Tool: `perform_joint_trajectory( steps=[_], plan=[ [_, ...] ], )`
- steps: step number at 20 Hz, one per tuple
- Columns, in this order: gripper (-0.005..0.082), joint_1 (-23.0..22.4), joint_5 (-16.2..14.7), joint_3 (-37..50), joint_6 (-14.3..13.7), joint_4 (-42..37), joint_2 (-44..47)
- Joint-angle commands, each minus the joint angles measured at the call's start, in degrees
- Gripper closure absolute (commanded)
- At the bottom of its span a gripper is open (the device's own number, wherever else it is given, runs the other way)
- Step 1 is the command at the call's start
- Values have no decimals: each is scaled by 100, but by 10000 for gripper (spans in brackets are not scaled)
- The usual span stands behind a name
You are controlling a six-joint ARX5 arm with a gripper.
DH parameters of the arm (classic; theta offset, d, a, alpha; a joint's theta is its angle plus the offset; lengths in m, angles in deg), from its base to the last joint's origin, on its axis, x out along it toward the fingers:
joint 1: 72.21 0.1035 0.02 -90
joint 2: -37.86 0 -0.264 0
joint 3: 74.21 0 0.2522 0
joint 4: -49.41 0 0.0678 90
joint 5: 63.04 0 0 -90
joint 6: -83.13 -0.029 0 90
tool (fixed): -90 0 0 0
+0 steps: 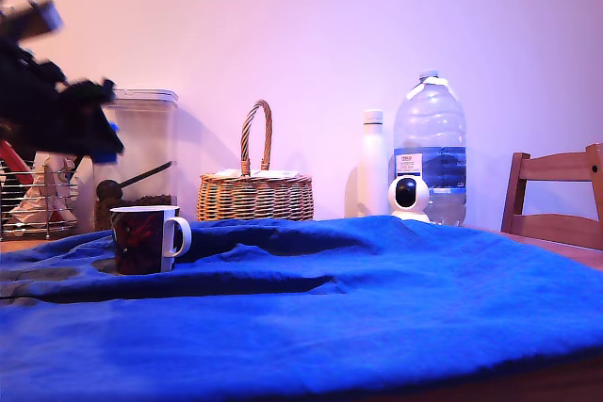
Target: Pick up the coffee capsules on the table and drop them inside the coffee cup
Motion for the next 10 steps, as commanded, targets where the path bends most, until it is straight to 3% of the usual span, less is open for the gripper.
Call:
perform_joint_trajectory(
  steps=[1,10],
  plan=[
    [518,9,-39,-341,11,179,243],
    [518,-7,-37,-1808,13,1528,1261]
  ],
)
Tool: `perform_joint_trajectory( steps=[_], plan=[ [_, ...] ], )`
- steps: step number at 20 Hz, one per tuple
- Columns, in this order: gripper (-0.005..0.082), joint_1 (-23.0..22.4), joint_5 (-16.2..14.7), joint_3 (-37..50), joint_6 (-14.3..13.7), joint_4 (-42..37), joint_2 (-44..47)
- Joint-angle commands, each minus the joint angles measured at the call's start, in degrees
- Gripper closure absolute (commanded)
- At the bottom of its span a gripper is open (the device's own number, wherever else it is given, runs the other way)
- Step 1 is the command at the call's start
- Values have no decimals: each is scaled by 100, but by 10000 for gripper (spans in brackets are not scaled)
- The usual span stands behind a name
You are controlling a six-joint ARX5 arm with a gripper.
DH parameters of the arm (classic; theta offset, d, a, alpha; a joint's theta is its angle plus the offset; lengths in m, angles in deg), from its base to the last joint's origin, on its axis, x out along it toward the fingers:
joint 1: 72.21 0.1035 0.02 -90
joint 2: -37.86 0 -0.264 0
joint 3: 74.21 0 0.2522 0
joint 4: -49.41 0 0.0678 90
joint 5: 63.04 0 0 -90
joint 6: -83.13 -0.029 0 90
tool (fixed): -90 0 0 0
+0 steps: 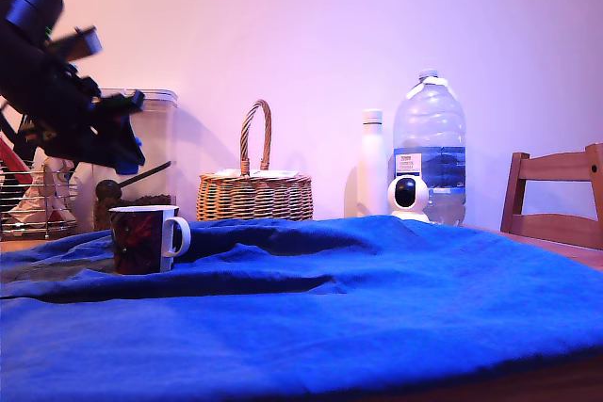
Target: Pick up the coffee capsules on the table and drop them inside the coffee cup
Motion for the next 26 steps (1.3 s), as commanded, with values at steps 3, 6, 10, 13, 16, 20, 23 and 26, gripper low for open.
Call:
perform_joint_trajectory(
  steps=[3,6,10,13,16,20,23,26],
  plan=[
    [518,-7,-20,-546,7,457,479],
    [518,-7,-20,-970,4,870,789],
    [518,-44,-20,-1211,-35,1231,979],
    [518,-83,-17,-1211,-37,1342,979],
    [518,-98,-17,-1211,-35,1381,979],
    [493,-98,-15,-1211,-35,1423,979],
    [293,-98,-17,-1211,-33,1593,979],
    [250,-96,-17,-1211,-35,1698,979]
  ],
)
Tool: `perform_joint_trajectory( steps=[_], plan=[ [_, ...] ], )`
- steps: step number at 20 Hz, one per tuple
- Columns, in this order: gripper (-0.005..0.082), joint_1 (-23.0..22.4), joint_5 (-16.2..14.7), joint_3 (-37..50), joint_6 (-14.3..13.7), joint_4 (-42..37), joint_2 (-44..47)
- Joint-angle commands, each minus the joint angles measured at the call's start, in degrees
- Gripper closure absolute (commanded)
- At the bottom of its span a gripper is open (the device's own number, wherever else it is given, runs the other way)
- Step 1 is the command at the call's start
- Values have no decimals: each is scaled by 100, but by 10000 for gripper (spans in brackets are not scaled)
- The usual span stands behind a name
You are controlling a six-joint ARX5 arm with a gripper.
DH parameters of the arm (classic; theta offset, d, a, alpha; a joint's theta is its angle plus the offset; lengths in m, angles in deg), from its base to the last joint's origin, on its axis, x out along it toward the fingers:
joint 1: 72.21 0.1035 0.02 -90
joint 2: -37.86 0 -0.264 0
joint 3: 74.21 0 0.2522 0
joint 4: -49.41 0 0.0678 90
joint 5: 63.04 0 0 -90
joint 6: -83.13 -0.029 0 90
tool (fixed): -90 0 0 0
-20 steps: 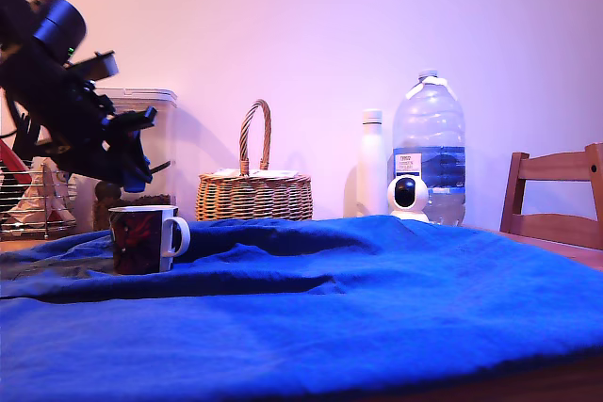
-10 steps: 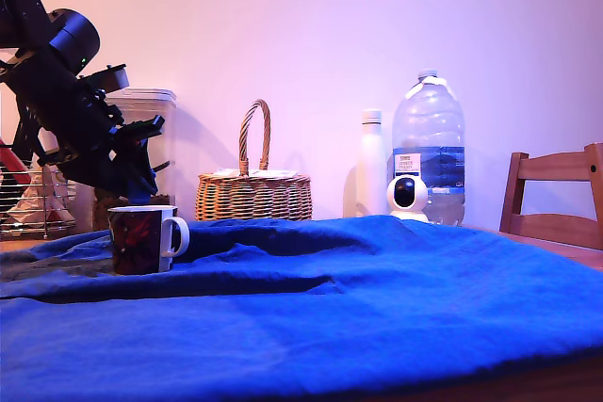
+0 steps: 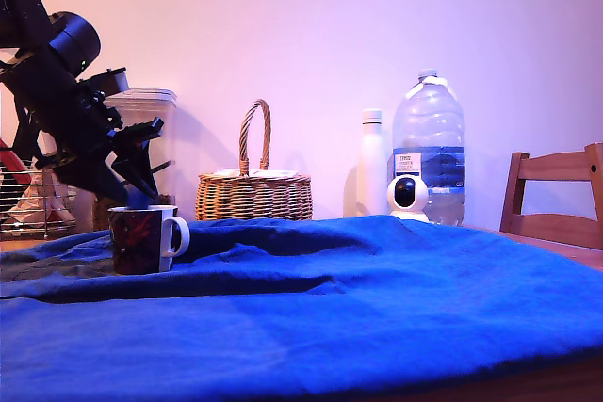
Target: Pick up the coffee capsules on the table and drop them inside the coffee cup
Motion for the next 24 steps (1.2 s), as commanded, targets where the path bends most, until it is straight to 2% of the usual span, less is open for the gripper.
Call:
perform_joint_trajectory(
  steps=[1,3,4,6,9,10,13,17,24],
  plan=[
    [252,-17,-20,-31,-28,-13,166],
    [283,-17,-20,-35,-26,-17,164],
    [332,-17,-22,-46,-26,4,157],
    [470,-17,-44,-98,-26,90,116],
    [747,-17,-203,-313,-28,227,55],
    [797,-17,-236,-372,-26,273,7],
    [790,-26,-212,-389,-31,376,-251],
    [790,-28,-195,-387,-179,595,-754],
    [790,-28,96,-175,-208,678,-1620]
  ],
)
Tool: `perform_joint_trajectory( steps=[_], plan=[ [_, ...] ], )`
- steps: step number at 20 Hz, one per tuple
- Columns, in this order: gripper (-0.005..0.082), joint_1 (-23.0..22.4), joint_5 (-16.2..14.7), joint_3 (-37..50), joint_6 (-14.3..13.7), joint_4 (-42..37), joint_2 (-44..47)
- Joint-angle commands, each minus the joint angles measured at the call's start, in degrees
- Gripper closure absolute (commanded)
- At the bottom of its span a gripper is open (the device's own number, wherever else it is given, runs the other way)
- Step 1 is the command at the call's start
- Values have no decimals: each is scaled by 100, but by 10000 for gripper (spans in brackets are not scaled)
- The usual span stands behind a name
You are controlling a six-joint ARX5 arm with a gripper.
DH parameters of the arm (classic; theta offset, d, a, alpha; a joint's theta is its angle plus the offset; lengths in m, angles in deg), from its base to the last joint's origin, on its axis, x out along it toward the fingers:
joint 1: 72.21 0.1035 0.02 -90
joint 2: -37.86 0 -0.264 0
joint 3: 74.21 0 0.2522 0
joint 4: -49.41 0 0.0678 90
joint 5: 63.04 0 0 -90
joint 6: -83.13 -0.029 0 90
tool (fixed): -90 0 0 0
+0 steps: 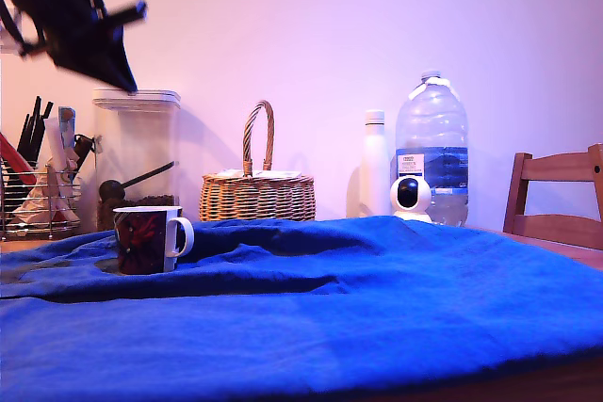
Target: Pick up the coffee capsules on the table and drop them inside the coffee cup
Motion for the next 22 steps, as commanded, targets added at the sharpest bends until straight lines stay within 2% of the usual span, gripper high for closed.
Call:
perform_joint_trajectory(
  steps=[1,16,22],
  plan=[
    [790,-17,26,367,-48,-11,-208],
    [790,-17,262,3508,42,-1438,-2461],
    [790,-17,273,4684,332,-1878,-3246]
  ],
)
